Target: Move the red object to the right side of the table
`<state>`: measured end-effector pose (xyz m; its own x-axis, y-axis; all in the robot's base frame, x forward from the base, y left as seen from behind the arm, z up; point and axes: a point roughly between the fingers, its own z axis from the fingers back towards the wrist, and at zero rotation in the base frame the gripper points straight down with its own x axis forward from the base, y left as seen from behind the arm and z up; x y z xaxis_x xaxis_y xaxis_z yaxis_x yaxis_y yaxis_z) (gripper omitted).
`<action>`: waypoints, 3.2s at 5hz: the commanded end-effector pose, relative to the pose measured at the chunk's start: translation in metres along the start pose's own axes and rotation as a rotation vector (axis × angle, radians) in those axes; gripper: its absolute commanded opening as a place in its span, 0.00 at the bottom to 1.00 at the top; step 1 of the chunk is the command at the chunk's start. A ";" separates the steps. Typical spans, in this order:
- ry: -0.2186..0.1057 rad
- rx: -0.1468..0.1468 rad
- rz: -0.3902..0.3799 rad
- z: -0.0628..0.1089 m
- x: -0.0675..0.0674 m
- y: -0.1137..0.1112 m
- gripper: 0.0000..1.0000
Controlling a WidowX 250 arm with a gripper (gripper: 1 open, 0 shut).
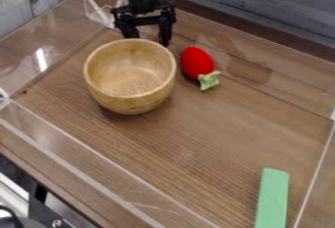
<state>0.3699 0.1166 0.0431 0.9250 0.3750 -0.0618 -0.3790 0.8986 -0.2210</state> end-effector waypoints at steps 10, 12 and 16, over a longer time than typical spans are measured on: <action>0.005 -0.040 0.067 -0.028 -0.029 -0.074 1.00; 0.012 -0.041 0.037 -0.031 -0.024 -0.064 0.00; -0.008 -0.073 0.116 -0.023 -0.017 -0.049 0.00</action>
<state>0.3691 0.0604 0.0186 0.8710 0.4759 -0.1218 -0.4904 0.8278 -0.2725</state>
